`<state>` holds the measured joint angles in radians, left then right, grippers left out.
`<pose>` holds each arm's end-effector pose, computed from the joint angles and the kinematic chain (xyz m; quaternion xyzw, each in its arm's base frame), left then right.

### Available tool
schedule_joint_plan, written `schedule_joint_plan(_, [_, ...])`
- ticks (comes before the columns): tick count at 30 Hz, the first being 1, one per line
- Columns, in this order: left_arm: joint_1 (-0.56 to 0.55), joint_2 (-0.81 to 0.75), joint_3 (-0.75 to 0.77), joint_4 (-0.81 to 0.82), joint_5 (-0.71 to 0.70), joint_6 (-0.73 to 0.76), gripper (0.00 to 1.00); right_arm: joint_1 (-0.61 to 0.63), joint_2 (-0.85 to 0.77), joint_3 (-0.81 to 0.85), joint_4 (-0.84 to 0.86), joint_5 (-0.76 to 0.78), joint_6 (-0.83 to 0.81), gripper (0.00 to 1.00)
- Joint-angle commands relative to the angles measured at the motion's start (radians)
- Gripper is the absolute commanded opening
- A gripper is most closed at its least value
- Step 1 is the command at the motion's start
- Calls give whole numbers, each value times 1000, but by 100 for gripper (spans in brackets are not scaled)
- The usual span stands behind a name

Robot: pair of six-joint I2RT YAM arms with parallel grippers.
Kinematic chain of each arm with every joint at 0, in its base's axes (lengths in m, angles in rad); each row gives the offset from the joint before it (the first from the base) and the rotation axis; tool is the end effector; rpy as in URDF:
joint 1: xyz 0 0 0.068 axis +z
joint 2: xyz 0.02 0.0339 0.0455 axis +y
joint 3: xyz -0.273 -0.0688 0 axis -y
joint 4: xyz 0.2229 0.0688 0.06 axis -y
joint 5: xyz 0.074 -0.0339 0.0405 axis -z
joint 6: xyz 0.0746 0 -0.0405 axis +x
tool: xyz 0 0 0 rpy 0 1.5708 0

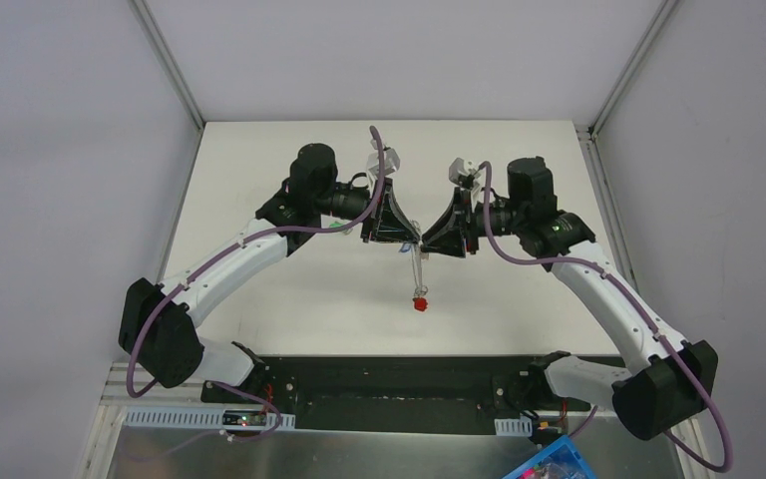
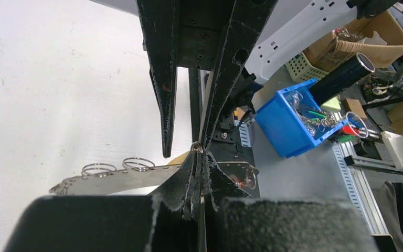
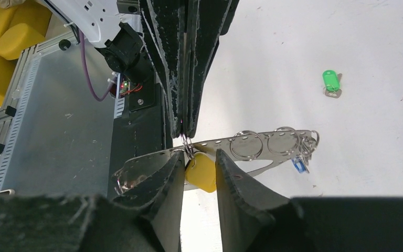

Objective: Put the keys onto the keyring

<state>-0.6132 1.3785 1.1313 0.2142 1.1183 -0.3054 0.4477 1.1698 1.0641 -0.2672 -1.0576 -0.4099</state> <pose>0.2110 -0.2305 0.3816 0.4579 0.5455 -0.6030 0.3593 0.1922 0.1644 0.3607 -0.5552 0.5303 0.4258 0.4788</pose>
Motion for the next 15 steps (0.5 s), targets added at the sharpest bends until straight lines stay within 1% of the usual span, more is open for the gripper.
schedule_joint_plan(1, [10, -18, 3, 81, 35, -27, 0, 15, 4, 46, 5, -4, -24, 29])
schedule_joint_plan(5, [10, -15, 4, 82, 35, -28, 0, 17, 5, 42, 5, -4, -27, 20])
schedule_joint_plan(7, [10, -13, 4, 82, 36, -28, 0, 16, 5, 40, 6, -8, -26, 12])
schedule_joint_plan(11, [12, -10, -2, 80, 36, -20, 0, 15, -2, 45, 0, -9, -28, 0])
schedule_joint_plan(15, [13, -7, -7, 68, 32, -2, 0, 15, -9, 59, -28, -12, -42, 0])
